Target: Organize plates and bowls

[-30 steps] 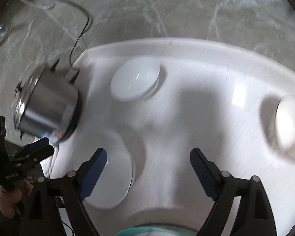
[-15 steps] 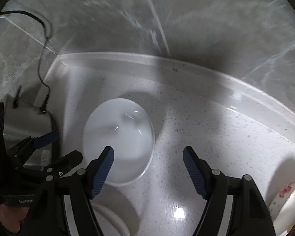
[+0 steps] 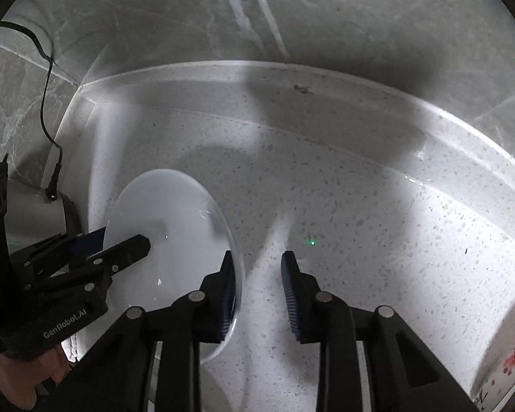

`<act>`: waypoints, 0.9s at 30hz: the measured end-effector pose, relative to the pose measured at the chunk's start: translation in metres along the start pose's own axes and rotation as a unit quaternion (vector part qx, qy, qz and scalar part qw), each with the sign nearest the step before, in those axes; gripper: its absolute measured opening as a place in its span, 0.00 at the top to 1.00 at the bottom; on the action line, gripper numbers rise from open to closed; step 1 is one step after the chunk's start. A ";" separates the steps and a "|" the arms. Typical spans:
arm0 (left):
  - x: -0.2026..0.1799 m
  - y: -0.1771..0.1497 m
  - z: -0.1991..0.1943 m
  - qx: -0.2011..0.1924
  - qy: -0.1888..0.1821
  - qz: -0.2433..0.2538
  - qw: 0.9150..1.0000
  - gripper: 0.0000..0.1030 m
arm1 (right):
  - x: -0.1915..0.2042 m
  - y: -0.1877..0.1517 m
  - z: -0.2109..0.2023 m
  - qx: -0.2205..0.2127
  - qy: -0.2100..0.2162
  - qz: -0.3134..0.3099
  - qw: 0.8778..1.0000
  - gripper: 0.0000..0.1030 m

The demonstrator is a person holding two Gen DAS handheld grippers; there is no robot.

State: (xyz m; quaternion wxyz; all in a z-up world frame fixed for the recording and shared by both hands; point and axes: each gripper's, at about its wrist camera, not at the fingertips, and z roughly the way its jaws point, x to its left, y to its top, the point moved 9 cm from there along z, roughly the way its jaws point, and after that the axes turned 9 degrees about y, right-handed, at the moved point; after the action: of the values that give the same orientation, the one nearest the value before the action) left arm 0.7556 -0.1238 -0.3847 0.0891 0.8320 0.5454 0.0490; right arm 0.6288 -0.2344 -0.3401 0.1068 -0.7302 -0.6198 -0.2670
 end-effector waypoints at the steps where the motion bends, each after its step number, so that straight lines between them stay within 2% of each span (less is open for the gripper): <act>1: -0.003 -0.006 -0.001 -0.001 0.000 0.001 1.000 0.73 | 0.002 -0.001 0.000 0.001 0.004 -0.001 1.000 0.80; 4: -0.011 -0.007 0.002 -0.004 -0.018 0.006 1.000 0.88 | 0.010 0.000 -0.001 -0.002 0.001 -0.021 1.000 0.94; 5: -0.014 -0.008 0.001 -0.006 -0.018 0.007 1.000 0.92 | 0.014 0.000 0.000 -0.002 -0.005 -0.030 1.000 0.94; 11: -0.012 -0.010 -0.007 -0.013 -0.028 0.001 1.000 0.93 | 0.017 -0.003 -0.003 -0.011 -0.007 -0.041 0.999 0.94; 18: -0.003 -0.029 -0.062 -0.050 -0.041 -0.004 0.998 0.93 | 0.044 -0.015 -0.041 -0.030 0.011 -0.069 0.997 0.93; 22: -0.002 -0.055 -0.104 -0.073 -0.047 -0.004 0.996 0.93 | 0.065 -0.035 -0.064 -0.036 0.027 -0.086 0.995 0.93; 27: 0.000 -0.102 -0.133 -0.084 -0.049 -0.007 0.995 0.93 | 0.088 -0.072 -0.084 -0.040 0.036 -0.106 0.993 0.92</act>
State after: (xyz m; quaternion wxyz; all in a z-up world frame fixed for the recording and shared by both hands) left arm 0.6400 -0.0714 -0.2752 0.1859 0.8193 0.5398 0.0532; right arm 0.5452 -0.1854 -0.2364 0.0707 -0.6543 -0.6781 -0.3272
